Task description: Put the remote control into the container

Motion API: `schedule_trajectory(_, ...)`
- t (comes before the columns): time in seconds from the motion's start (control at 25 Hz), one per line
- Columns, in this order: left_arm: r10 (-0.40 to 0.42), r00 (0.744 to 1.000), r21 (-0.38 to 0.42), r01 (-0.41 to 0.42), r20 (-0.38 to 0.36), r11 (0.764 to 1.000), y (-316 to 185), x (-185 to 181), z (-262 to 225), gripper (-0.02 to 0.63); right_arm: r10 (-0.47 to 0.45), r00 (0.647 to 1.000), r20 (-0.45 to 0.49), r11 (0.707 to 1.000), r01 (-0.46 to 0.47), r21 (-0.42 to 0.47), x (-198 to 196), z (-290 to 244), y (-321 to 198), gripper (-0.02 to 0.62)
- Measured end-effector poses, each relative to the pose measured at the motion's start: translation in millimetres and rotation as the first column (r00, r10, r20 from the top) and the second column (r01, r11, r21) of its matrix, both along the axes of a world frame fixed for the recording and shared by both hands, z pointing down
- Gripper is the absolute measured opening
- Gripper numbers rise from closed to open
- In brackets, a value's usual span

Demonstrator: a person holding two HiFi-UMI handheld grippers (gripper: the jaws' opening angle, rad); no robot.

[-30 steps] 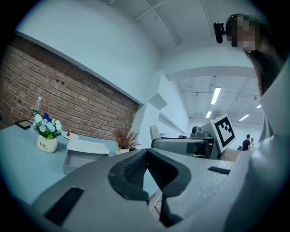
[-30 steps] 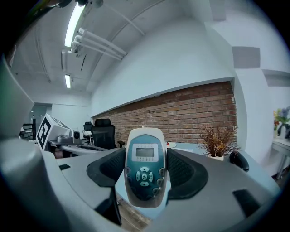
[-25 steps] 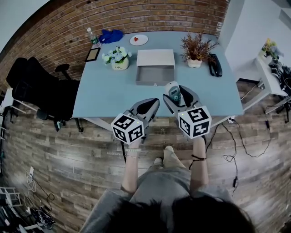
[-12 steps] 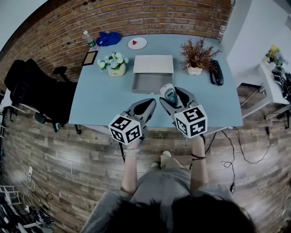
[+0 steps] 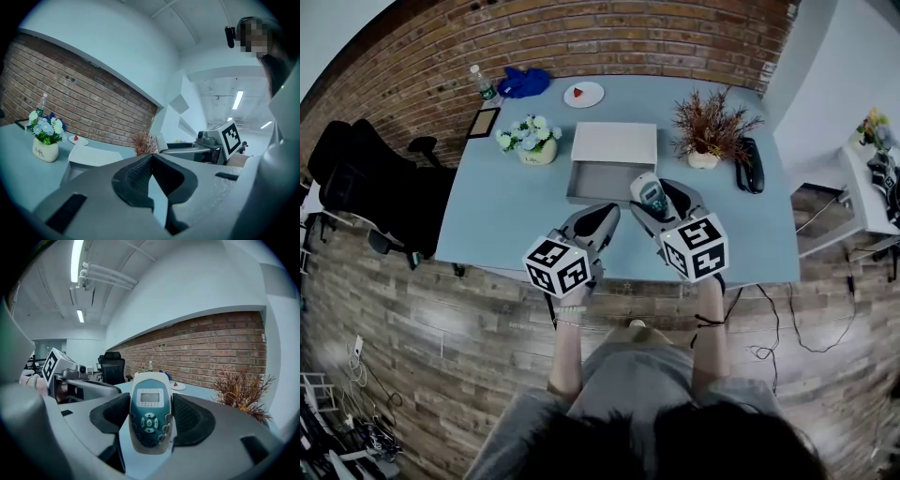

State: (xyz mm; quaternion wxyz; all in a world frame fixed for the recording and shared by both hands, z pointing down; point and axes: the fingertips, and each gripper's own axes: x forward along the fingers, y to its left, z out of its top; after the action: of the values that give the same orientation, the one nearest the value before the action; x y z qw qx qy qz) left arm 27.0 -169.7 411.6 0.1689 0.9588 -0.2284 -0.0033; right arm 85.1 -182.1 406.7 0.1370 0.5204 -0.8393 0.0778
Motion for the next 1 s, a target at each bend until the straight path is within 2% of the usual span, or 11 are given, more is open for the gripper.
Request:
schedule_trajectory(0.6, -0.066, 0.997, -0.094, 0.069, 0.039, 0.993, -69.6, -19.5, 41.3, 0.003, -0.066, 0.998, -0.018, 0.995, 0.064, -0.076, -11.1, 31.1, -79.8, 0.285)
schedule_trajectory(1.0, -0.04, 0.997, -0.144, 0.05, 0.068, 0.988, -110.7, -29.0, 59.7, 0.003, -0.117, 0.992, -0.038, 0.978, 0.109, -0.176, -31.7, 67.1, -126.4, 0.285)
